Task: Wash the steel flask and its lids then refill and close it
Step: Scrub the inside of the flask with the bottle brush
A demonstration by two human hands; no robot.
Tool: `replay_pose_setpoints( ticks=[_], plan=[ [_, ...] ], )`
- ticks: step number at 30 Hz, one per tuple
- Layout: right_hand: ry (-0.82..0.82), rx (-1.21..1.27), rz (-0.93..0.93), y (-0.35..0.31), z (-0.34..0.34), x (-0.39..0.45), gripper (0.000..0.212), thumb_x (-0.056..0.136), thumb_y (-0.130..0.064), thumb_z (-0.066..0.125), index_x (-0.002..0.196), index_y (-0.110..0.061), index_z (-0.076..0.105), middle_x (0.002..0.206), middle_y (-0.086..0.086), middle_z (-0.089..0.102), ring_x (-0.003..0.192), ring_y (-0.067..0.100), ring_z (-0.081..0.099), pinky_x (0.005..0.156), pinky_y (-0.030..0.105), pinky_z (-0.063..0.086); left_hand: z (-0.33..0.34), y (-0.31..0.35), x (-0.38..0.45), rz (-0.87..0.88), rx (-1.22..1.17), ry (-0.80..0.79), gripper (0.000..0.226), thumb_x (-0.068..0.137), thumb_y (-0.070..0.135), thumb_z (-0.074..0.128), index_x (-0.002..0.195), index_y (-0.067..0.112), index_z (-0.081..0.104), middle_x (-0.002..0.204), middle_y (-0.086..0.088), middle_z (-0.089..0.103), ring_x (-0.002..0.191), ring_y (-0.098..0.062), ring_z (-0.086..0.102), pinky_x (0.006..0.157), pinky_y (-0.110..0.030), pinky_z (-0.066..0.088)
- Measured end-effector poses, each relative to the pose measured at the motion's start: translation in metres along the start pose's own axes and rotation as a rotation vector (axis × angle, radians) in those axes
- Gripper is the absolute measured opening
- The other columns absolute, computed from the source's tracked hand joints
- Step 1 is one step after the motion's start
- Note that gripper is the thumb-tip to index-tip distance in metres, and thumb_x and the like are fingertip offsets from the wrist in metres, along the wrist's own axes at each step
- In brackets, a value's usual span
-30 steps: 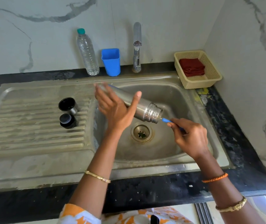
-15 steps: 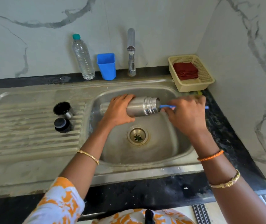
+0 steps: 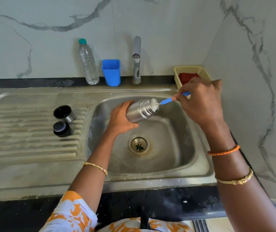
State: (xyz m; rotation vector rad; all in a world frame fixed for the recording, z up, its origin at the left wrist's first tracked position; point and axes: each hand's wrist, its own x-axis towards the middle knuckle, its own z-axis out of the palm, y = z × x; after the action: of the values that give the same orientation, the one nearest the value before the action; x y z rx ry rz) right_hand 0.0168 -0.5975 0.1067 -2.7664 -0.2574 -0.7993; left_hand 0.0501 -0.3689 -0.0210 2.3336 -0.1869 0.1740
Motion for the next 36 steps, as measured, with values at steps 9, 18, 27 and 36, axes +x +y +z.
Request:
replay_pose_setpoints(
  ticks=[9,18,27,36],
  plan=[
    [-0.057,-0.053,-0.076,-0.002,0.015,0.002,0.008,0.079,-0.025,0.071,0.079,-0.017,0.073,0.085,0.003,0.062,0.087,0.028,0.056,0.078,0.037,0.02,0.006,0.001,0.001,-0.025,-0.024,0.036,0.085,0.049,0.018,0.088,0.127,0.019,0.053,0.119,-0.002,0.061,0.108,-0.023,0.057,0.097,-0.052,0.044],
    [-0.123,-0.078,-0.077,0.004,0.031,-0.002,0.013,0.079,-0.026,0.07,0.081,-0.014,0.073,0.087,0.005,0.062,0.088,0.029,0.054,0.082,0.039,0.024,0.019,0.004,-0.009,-0.057,-0.048,0.029,0.084,0.05,0.017,0.088,0.125,0.021,0.053,0.115,0.0,0.062,0.103,-0.022,0.058,0.093,-0.049,0.047],
    [-0.152,-0.059,-0.044,0.017,0.035,0.004,0.014,0.085,-0.032,0.064,0.088,-0.021,0.072,0.097,0.001,0.062,0.096,0.024,0.053,0.086,0.037,0.021,0.02,-0.008,-0.007,-0.083,0.011,0.06,0.083,0.049,0.017,0.087,0.125,0.022,0.053,0.117,-0.001,0.062,0.106,-0.023,0.056,0.097,-0.05,0.042],
    [-0.306,-0.247,-0.275,0.008,0.079,-0.021,0.013,0.088,-0.023,0.06,0.094,-0.014,0.068,0.093,0.007,0.066,0.099,0.03,0.057,0.092,0.043,0.02,0.02,-0.021,-0.016,-0.121,0.195,0.031,0.084,0.053,0.021,0.087,0.129,0.021,0.052,0.122,-0.003,0.06,0.111,-0.024,0.053,0.099,-0.041,0.033]
  ],
)
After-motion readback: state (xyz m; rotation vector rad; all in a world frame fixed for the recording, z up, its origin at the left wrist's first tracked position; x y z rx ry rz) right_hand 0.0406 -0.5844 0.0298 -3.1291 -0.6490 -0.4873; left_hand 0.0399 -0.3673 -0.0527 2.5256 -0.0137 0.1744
